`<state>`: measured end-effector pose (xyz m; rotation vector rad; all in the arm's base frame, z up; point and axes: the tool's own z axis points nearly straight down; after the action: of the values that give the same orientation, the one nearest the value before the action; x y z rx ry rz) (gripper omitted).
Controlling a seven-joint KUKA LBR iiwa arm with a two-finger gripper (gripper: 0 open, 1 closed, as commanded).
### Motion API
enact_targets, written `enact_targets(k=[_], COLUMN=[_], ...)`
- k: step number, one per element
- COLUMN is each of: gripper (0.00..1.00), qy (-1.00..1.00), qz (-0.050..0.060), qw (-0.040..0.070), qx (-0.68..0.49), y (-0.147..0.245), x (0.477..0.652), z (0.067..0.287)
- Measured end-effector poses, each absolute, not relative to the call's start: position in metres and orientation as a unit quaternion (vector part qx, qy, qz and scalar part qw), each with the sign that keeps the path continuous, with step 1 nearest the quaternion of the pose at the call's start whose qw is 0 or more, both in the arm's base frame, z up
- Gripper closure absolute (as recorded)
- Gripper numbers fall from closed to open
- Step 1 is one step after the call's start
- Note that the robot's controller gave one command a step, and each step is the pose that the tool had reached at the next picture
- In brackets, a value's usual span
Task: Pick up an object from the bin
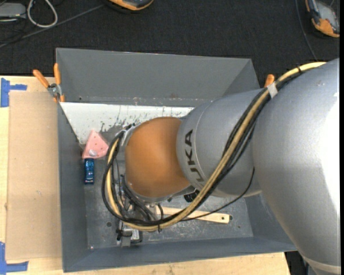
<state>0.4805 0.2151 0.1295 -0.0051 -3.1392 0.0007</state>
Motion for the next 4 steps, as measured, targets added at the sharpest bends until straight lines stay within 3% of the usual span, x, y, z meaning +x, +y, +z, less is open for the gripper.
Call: enact_targets(k=[1,2,3,4], gripper=[0.0,0.0,0.0,0.0], qy=[-0.997,-1.0,-0.996,-0.998], qz=[-0.001,-0.001,0.0,-0.001], qw=[0.001,0.001,0.006,0.003], qx=[-0.082,0.013,-0.088,-0.06], y=[0.155,0.125,0.056,0.037], x=[0.525,0.524,0.517,0.527], z=[0.08,0.097,0.099,0.068])
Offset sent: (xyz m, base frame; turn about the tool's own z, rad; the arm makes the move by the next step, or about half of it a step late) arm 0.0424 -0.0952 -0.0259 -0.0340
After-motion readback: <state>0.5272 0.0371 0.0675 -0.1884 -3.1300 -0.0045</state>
